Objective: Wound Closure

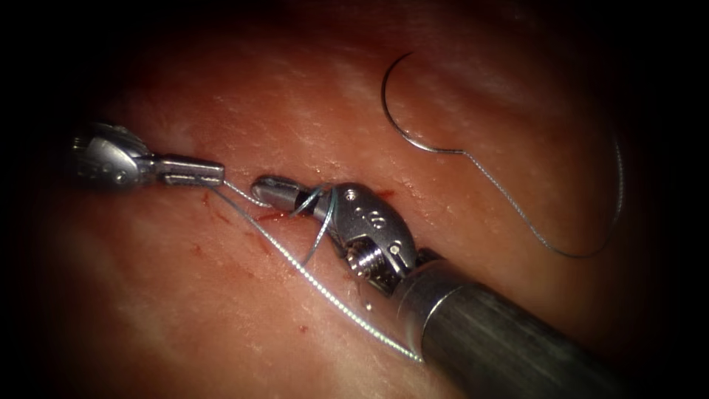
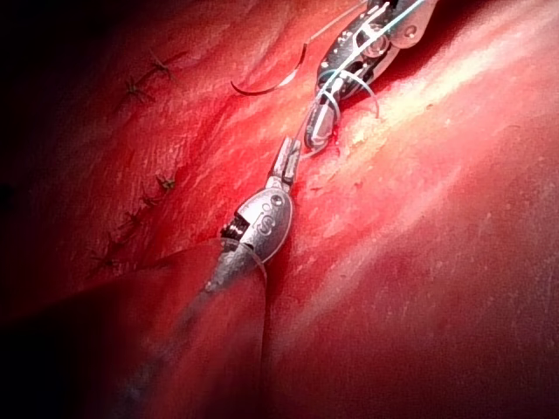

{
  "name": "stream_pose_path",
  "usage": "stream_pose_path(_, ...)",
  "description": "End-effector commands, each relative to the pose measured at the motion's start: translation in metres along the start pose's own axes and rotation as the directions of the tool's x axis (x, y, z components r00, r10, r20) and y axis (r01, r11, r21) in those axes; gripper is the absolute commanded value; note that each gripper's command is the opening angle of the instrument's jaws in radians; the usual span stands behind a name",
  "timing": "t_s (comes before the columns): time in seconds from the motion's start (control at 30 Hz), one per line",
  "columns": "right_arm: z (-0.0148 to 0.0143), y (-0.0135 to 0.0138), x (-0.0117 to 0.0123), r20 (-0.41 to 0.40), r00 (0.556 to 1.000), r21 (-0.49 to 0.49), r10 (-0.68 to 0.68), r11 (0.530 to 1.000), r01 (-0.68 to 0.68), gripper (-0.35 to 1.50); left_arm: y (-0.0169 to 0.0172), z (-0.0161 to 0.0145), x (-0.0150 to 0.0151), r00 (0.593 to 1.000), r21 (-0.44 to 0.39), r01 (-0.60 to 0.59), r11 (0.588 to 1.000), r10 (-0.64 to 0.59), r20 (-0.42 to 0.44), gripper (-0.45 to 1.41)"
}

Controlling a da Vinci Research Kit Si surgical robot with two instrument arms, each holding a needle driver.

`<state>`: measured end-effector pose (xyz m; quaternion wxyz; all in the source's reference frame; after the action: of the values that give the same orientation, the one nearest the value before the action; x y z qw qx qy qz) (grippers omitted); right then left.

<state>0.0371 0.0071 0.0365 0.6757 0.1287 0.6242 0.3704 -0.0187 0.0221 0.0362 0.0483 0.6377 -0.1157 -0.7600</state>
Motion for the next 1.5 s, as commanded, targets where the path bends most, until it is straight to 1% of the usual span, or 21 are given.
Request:
stream_pose_path(0.03, 0.0003, -0.0003, -0.0003, -0.002, 1.000, -0.002, -0.009, 1.000, 0.009, -0.35, -0.0008, 0.0007, -0.0012, 1.000, 0.007, 0.006, 1.000, -0.006, 0.004, -0.45)
stream_pose_path(0.3, -0.0018, -0.0020, -0.0015, -0.004, 1.000, -0.015, -0.027, 1.000, 0.027, -0.35, -0.0055, 0.0012, -0.0034, 0.998, 0.018, 0.058, 0.998, -0.059, 0.032, -0.45)
stream_pose_path(0.4, -0.0026, -0.0029, -0.0020, -0.004, 0.999, -0.018, -0.038, 0.999, 0.038, -0.35, -0.0091, 0.0014, -0.0041, 0.995, 0.026, 0.084, 0.996, -0.085, 0.053, -0.45)
stream_pose_path(0.5, -0.0031, -0.0035, -0.0018, -0.002, 0.998, -0.025, -0.055, 0.998, 0.055, -0.35, -0.0112, 0.0015, -0.0046, 0.993, 0.030, 0.098, 0.995, -0.100, 0.069, -0.45)
stream_pose_path(0.77, -0.0042, -0.0044, -0.0019, -0.002, 0.998, -0.025, -0.057, 0.998, 0.057, -0.35, -0.0160, 0.0020, -0.0070, 0.987, 0.089, 0.129, 0.988, -0.137, 0.084, -0.45)
stream_pose_path(0.8, -0.0045, -0.0044, -0.0020, -0.001, 0.998, -0.030, -0.058, 0.998, 0.058, -0.35, -0.0170, 0.0021, -0.0078, 0.985, 0.113, 0.133, 0.985, -0.144, 0.092, -0.45)
stream_pose_path(0.87, -0.0049, -0.0045, -0.0021, -0.001, 0.998, -0.034, -0.065, 0.997, 0.065, -0.35, -0.0179, 0.0022, -0.0087, 0.984, 0.137, 0.136, 0.981, -0.150, 0.099, -0.45)
stream_pose_path(1.2, -0.0070, -0.0056, -0.0028, 0.003, 0.997, -0.039, -0.073, 0.997, 0.073, -0.35, -0.0209, 0.0026, -0.0128, 0.980, 0.198, 0.133, 0.971, -0.158, 0.119, -0.45)
stream_pose_path(1.37, -0.0071, -0.0060, -0.0028, 0.009, 0.997, -0.032, -0.074, 0.997, 0.074, -0.35, -0.0225, 0.0028, -0.0147, 0.979, 0.225, 0.131, 0.966, -0.162, 0.126, -0.45)
stream_pose_path(1.5, -0.0066, -0.0064, -0.0028, 0.008, 0.997, 0.001, -0.074, 0.997, 0.074, -0.35, -0.0235, 0.0027, -0.0159, 0.977, 0.245, 0.128, 0.961, -0.164, 0.134, -0.45)
